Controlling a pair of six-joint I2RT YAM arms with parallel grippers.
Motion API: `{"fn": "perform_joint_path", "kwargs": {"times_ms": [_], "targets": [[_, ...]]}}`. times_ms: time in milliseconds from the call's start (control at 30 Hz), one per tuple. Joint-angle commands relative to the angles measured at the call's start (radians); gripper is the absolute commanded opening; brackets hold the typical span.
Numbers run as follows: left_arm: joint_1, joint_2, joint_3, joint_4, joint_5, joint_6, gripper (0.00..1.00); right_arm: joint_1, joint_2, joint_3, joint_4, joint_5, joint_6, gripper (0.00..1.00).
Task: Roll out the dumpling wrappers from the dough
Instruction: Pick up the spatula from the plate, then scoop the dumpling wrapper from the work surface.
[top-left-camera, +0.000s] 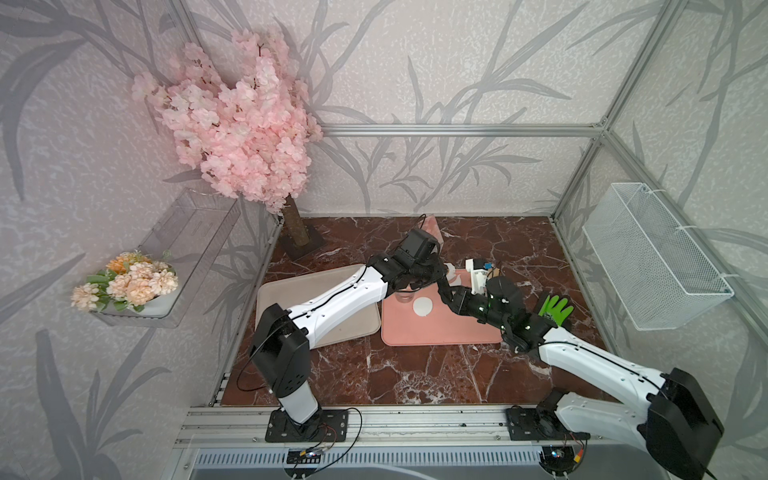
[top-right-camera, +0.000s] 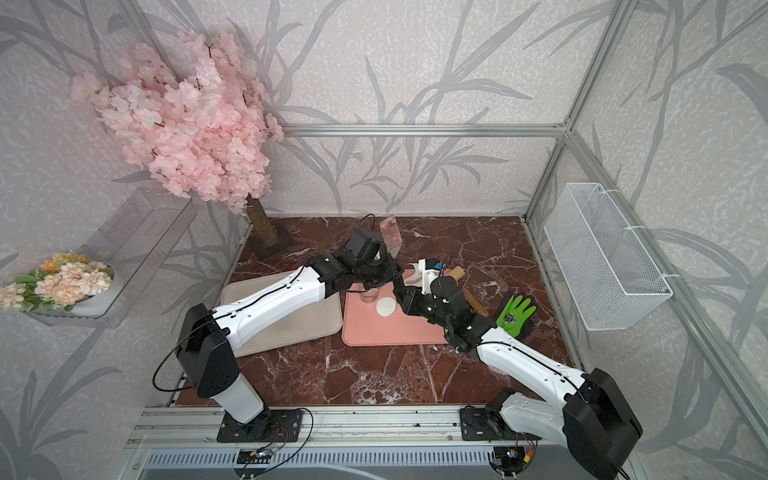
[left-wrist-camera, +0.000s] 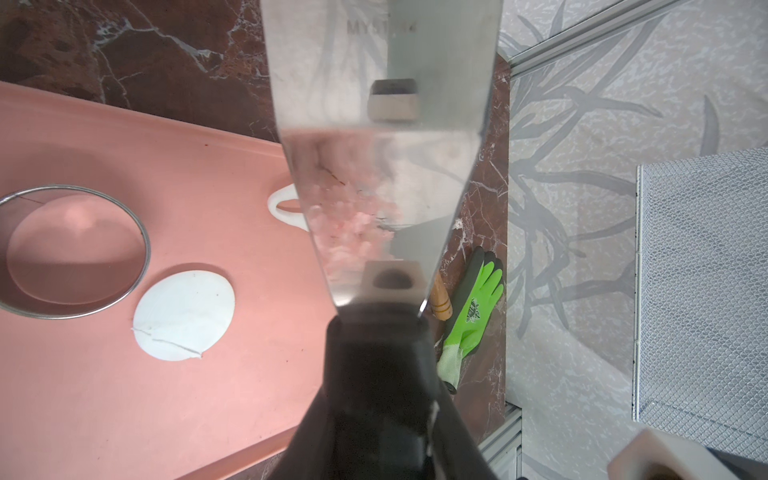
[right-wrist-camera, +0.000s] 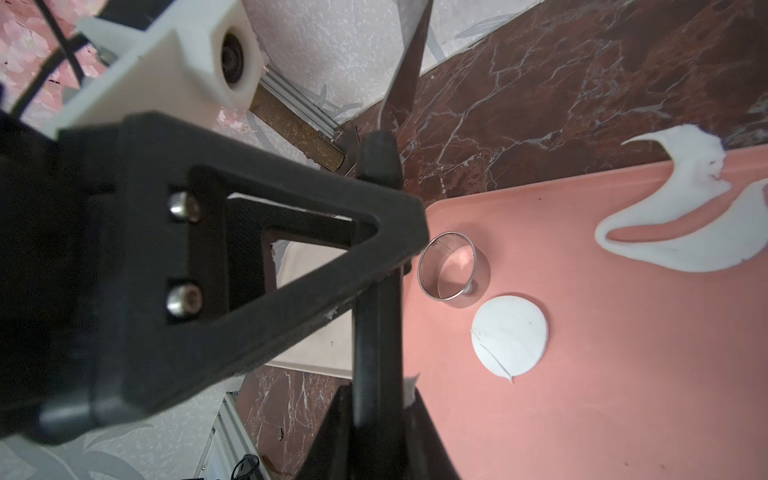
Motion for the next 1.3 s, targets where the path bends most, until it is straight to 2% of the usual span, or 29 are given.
{"fn": "perform_joint_path", "kwargs": {"times_ms": [0,133,333,467,600,867,1000,1133,1267], "targets": [[0.000,-0.025,0.054,0.013,-0.018,0.047,0.47,-0.026,-0.040,-0.011,-0.054,0.040,-0.003,0.03],[0.005,-0.032,0.070,-0.007,-0.037,0.077,0.56,-0.048,-0.058,-0.015,-0.104,0.035,-0.001,0.01],[0.030,-0.078,0.052,-0.039,-0.078,0.124,0.57,-0.092,-0.127,-0.039,-0.174,-0.003,-0.001,0.01],[0.062,-0.136,-0.014,-0.081,-0.127,0.167,0.57,-0.126,-0.193,-0.034,-0.290,-0.041,-0.019,0.00],[0.093,-0.219,-0.149,-0.076,-0.177,0.187,0.57,-0.154,-0.267,-0.051,-0.363,-0.094,-0.014,0.00],[0.110,-0.282,-0.340,0.062,-0.064,0.168,0.56,-0.187,-0.338,-0.098,-0.328,-0.181,0.044,0.00],[0.118,-0.273,-0.354,0.070,-0.043,0.178,0.56,-0.232,-0.341,-0.114,-0.276,-0.283,0.128,0.00],[0.123,-0.273,-0.354,0.016,-0.099,0.204,0.54,-0.271,-0.340,-0.093,-0.304,-0.395,0.200,0.00],[0.122,-0.270,-0.367,-0.060,-0.166,0.230,0.50,-0.288,-0.349,-0.042,-0.415,-0.469,0.225,0.00]]}}
